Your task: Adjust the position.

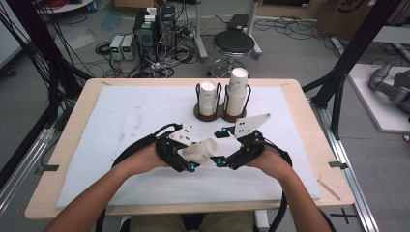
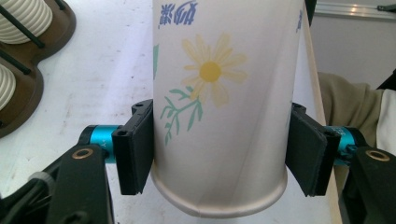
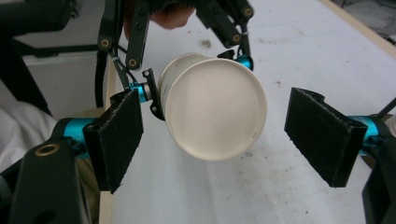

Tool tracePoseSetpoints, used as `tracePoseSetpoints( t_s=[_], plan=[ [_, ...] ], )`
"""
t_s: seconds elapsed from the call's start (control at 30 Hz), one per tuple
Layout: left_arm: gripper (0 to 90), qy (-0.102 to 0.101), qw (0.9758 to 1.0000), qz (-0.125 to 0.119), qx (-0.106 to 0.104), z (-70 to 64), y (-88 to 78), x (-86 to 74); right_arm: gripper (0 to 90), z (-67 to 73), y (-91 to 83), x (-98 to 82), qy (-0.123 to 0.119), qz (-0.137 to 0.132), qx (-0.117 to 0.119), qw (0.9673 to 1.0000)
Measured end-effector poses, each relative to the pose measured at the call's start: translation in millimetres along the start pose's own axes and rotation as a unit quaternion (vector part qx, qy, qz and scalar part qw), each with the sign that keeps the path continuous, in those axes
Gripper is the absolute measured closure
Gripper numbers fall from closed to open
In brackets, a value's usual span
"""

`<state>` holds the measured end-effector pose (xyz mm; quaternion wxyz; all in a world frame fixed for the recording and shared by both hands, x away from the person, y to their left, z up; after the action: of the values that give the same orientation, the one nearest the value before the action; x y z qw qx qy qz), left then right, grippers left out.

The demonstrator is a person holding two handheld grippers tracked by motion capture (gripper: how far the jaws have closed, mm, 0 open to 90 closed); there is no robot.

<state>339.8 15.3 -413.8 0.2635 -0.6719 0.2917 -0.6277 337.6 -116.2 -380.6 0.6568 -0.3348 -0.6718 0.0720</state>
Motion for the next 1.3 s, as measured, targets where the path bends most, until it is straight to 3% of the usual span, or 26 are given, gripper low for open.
tracePoseSetpoints(
  t_s=[0.27, 0.57, 0.63, 0.67, 1.1, 1.23, 1.3],
  plan=[
    [32.9, -0.001, 0.999, 0.039, -0.019, -2.4, 7.6, -0.4, 20.0, 4.2, 10.9, -0.3, -0.026, 0.029, 0.019, 0.9991],
    [32.9, 0.001, 0.9979, 0.053, -0.036, -3.5, 12.4, -2.5, 20.4, 11.2, 25.1, -8.7, -0.052, 0.07, 0.037, 0.9955],
    [33.1, -0.004, 0.9981, 0.048, -0.039, -4.6, 13.4, -1.8, 21.3, 12.7, 27.9, -10.1, -0.056, 0.077, 0.043, 0.9945],
    [33.1, -0.005, 0.998, 0.049, -0.041, -4.7, 13.5, -2.2, 26.8, 14.5, 29.2, -11.5, -0.061, 0.084, 0.053, 0.9931],
    [33.4, 0.004, 0.9968, 0.054, -0.059, -8.1, 15.4, -3.0, 37.4, 14.4, 28.2, -14.4, -0.077, 0.088, 0.066, 0.991],
    [30.6, 0.006, 0.9974, 0.037, -0.062, -9.0, 15.0, -1.6, 37.5, 14.6, 25.9, -14.1, -0.072, 0.085, 0.067, 0.9915],
    [23.7, 0.006, 0.998, 0.025, -0.058, -9.1, 14.3, 0.7, 37.6, 15.1, 24.4, -14.6, -0.068, 0.086, 0.07, 0.9915]
  ],
)
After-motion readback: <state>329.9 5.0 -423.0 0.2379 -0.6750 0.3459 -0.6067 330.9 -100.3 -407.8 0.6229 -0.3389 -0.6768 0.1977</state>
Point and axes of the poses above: each handheld gripper's, and its own axes: y roughly forward along the jaws, x roughly out of its top, z roughly to its left, the point moved 8 cm from there along y, roughly forward along the jaws, and after that the axes turned 11 degrees about -x, right-handed, at the moved point
